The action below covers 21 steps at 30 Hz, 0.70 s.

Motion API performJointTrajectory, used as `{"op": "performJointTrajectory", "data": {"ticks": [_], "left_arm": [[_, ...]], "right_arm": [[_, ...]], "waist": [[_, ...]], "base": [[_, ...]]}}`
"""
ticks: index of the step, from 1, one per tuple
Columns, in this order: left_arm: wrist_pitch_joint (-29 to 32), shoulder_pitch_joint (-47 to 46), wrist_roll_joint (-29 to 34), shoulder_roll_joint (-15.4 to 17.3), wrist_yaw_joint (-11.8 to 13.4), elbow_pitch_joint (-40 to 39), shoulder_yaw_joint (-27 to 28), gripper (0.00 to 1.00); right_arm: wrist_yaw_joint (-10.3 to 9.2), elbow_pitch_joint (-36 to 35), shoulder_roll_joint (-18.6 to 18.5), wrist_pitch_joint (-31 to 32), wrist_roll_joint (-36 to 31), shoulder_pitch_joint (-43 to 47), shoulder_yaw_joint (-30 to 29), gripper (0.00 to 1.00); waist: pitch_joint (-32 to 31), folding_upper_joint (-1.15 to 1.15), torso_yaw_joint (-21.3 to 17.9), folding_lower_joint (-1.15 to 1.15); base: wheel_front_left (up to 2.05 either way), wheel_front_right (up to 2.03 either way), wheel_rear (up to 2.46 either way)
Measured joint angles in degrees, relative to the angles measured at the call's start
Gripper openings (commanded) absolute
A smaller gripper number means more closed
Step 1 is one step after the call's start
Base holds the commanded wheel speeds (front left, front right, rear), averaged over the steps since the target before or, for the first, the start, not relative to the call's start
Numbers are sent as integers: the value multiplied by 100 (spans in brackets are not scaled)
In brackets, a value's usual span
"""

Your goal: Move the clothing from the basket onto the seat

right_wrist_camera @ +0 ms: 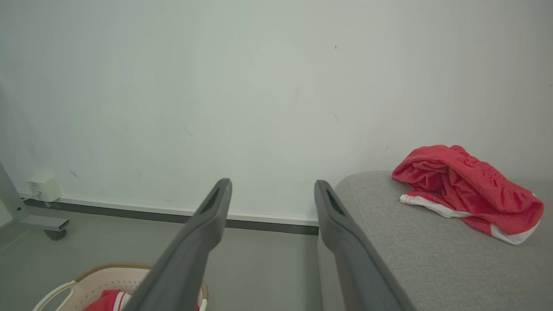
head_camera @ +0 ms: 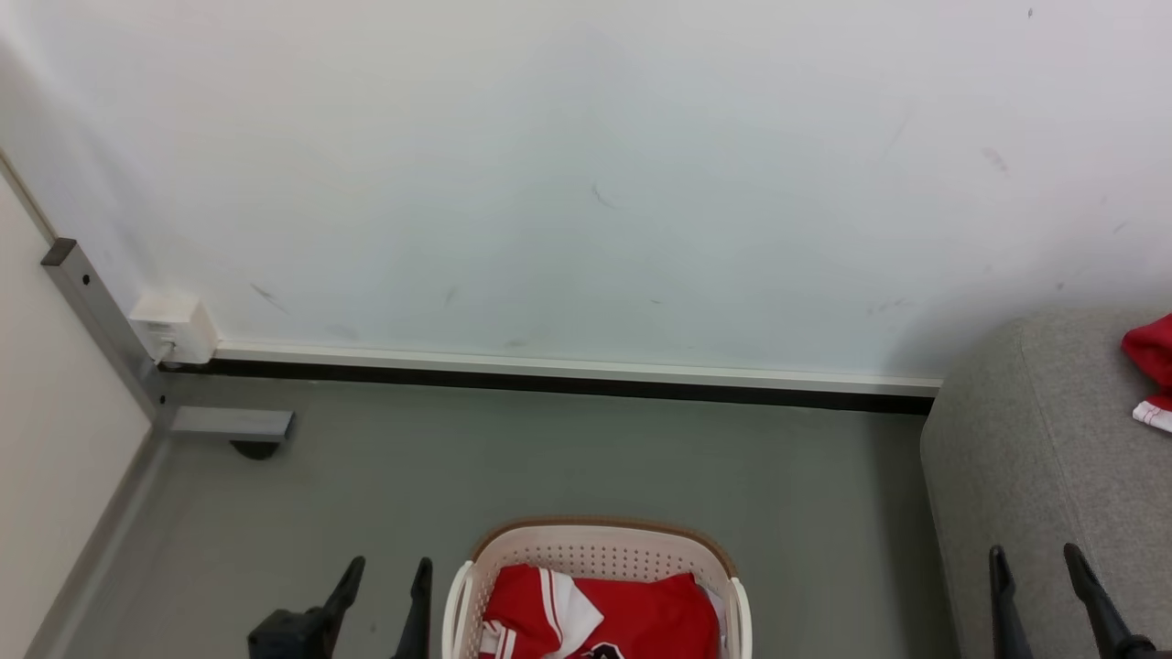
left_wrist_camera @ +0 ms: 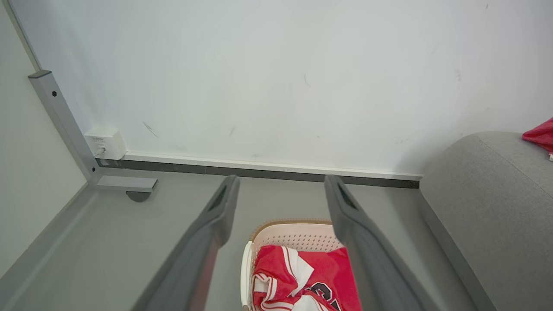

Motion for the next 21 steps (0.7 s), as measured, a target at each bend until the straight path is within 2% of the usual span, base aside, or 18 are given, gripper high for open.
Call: {"op": "performJointTrajectory", "data": {"ticks": [12, 21], "left_arm": [[0, 158, 602, -459, -582, 190, 738, 100], [0, 203, 944, -688, -857, 319, 1080, 100]], "right_arm": [[0, 232, 2, 1, 157, 103, 257, 100], [0, 274, 2, 0, 214, 93, 296, 100]], "waist": [[-16, 0, -5, 1], [-2, 0, -63, 1]], "base": [[0, 0, 0], [0, 0, 0]]}}
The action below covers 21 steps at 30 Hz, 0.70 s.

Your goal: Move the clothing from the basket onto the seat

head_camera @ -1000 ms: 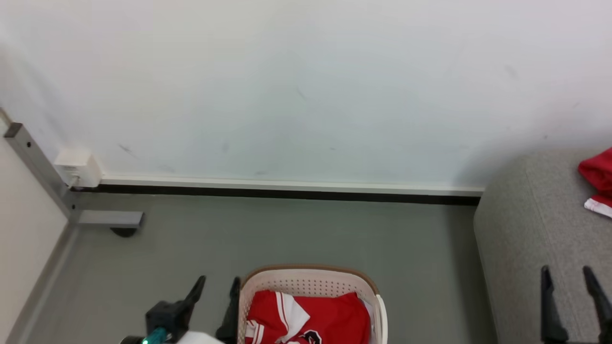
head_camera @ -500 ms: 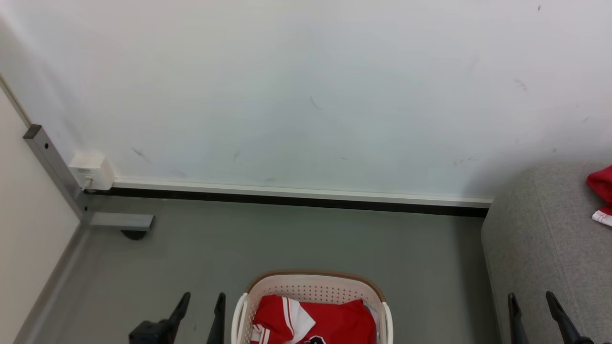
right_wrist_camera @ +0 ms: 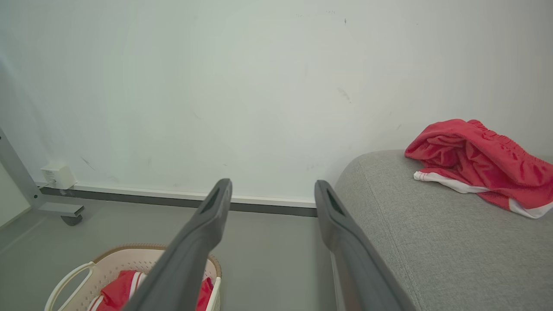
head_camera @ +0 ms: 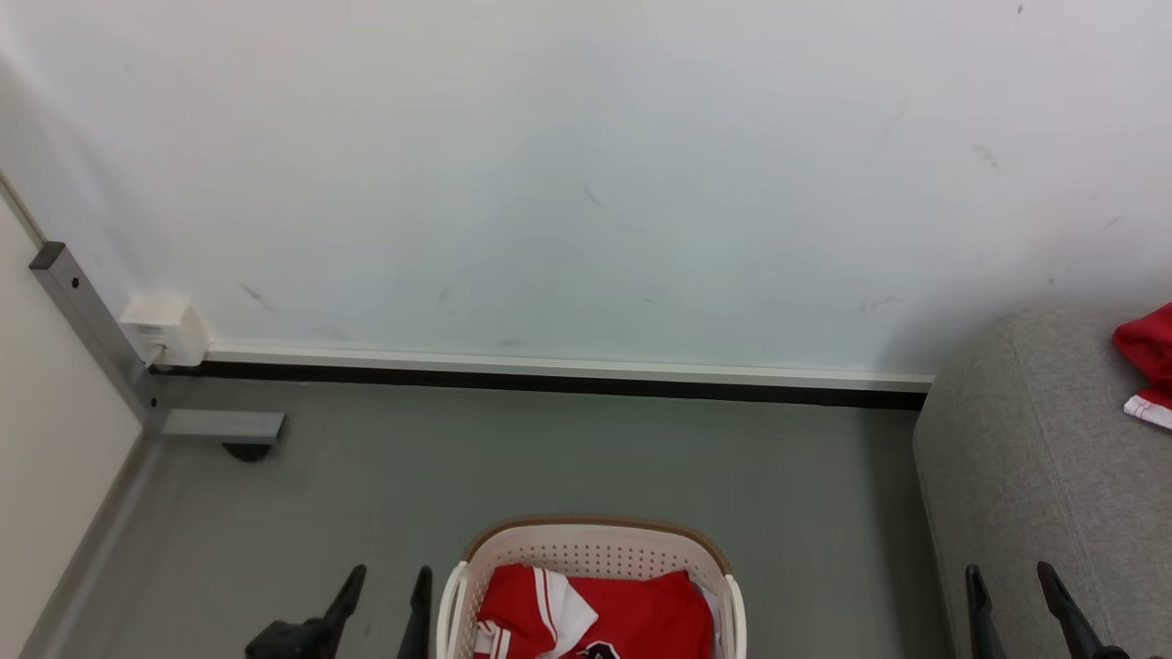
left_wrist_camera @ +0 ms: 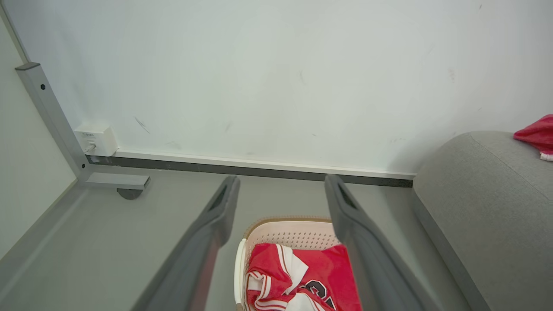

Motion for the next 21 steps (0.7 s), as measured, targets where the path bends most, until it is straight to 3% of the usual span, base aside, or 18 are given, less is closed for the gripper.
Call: {"op": "performJointTrajectory", "data": {"ticks": [12, 21], "left_arm": [[-1, -14, 296, -185, -212, 58, 307, 100], [-1, -599, 522, -290, -405, 563, 46, 100]], "right_arm": [[0, -32, 1, 0, 14, -32, -19, 100], [0, -256, 0, 1, 15, -321, -75, 100]], "waist": [[79, 0, -97, 0], [479, 0, -292, 0]], "base": [[0, 0, 0], [0, 0, 0]]}}
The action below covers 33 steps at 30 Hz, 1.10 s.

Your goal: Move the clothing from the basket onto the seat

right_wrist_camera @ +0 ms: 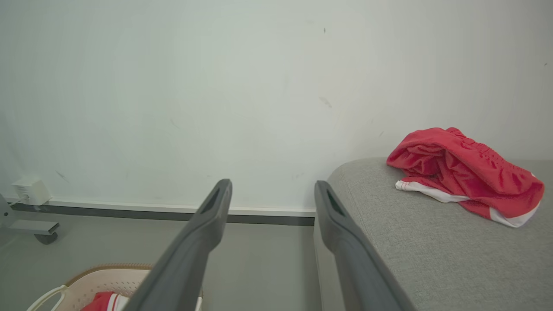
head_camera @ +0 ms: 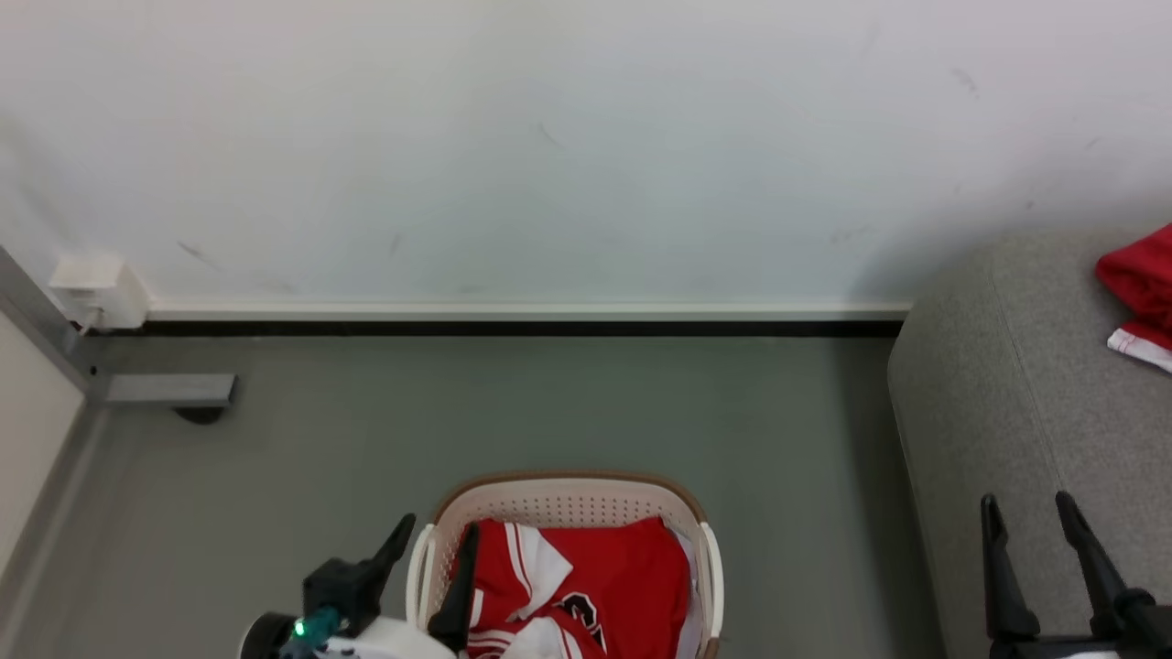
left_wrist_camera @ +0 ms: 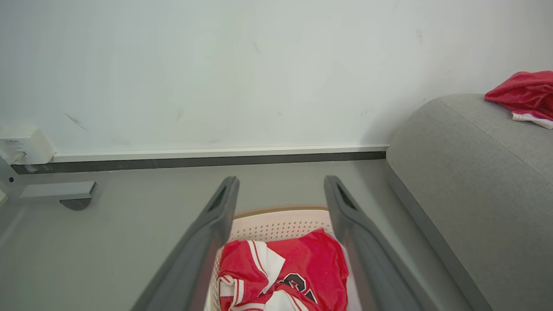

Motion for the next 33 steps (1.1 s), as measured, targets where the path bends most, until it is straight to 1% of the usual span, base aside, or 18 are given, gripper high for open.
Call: {"op": "performJointTrajectory", "data": {"ticks": [5, 10, 17, 22, 26, 29, 33], "left_arm": [[0, -814, 53, -52, -60, 705, -313, 100], [21, -1621, 58, -89, -85, 1720, -637, 100], [305, -2785, 18, -94, -66, 2760, -1057, 100], [556, -3485, -100, -99, -32, 3240, -1293, 100], [709, -3904, -253, -102, 70, 3562, -1477, 100], [750, -4155, -263, -101, 202, 3807, -1585, 100], [720, -4448, -294, -102, 253, 4051, -1691, 100]], "right_arm": [[0, -220, -1, -1, 0, -333, -70, 100], [0, -454, -2, 0, 0, -639, -142, 100], [0, -862, -3, 0, 119, -1193, -100, 100], [0, -1112, -4, -1, 203, -1486, -108, 100], [0, -1270, -4, -1, 209, -1661, -119, 100], [0, -1386, -3, 0, 211, -1737, -87, 100], [0, -1574, -5, -1, 216, -1807, -101, 100]], "waist": [[503, 0, -159, 1], [1068, 0, -373, 1], [1974, 0, -695, 2], [2668, 0, -875, 2], [3183, 0, -990, 2], [3518, 0, -1060, 3], [3903, 0, -1125, 2]], "base": [[0, 0, 0], [0, 0, 0], [0, 0, 0], [0, 0, 0], [0, 0, 0], [0, 0, 0], [0, 0, 0]]}}
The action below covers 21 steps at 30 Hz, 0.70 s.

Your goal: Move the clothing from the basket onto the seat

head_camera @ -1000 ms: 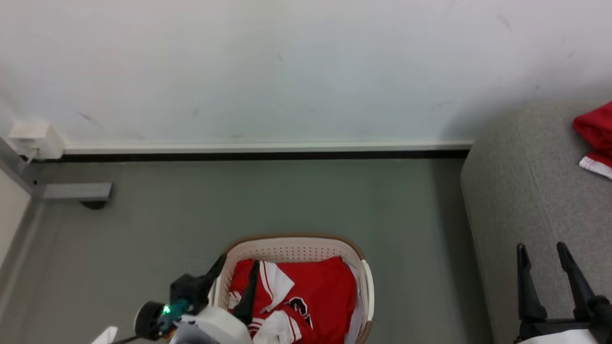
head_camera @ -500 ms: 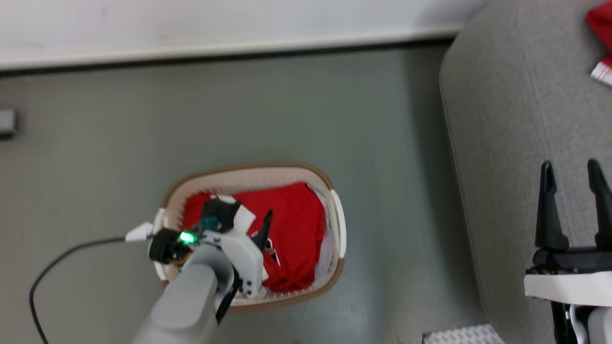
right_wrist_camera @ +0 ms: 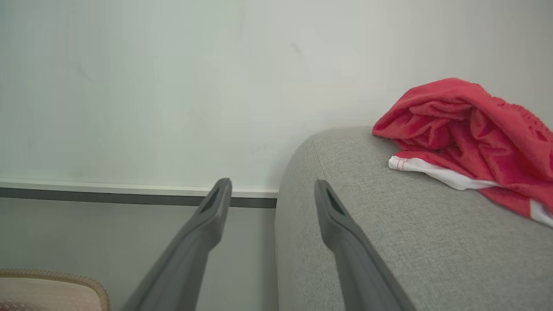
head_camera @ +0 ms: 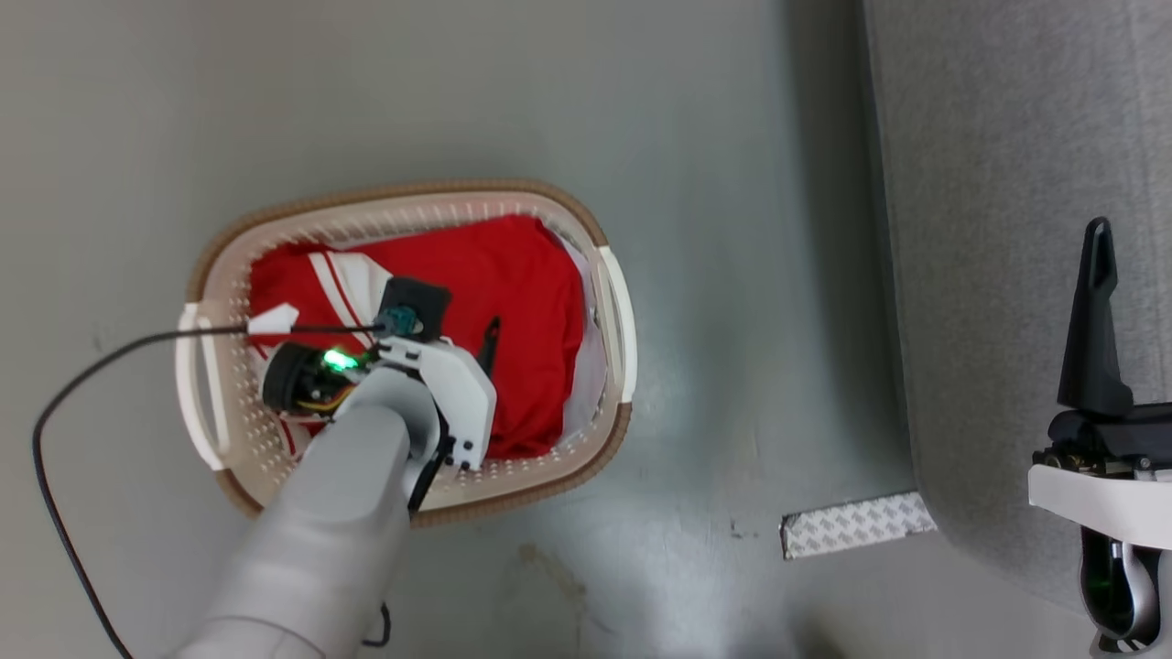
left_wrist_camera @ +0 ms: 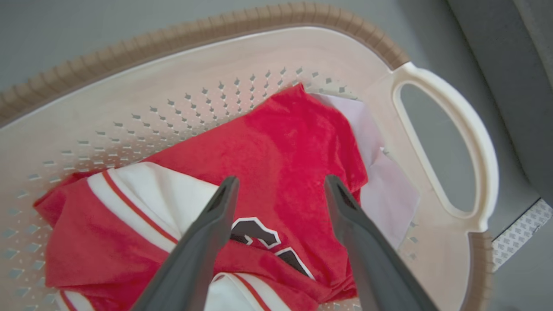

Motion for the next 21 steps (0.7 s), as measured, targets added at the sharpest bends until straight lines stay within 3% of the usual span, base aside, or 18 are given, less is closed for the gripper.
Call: {"op": "performJointTrajectory", "data": {"ticks": [21], "left_arm": [[-68, -884, -37, 101, 93, 621, -181, 100]], "right_arm": [[0, -352, 1, 1, 40, -252, 86, 100]], "waist": [[1198, 0, -55, -1]], "base": [[0, 0, 0]]}}
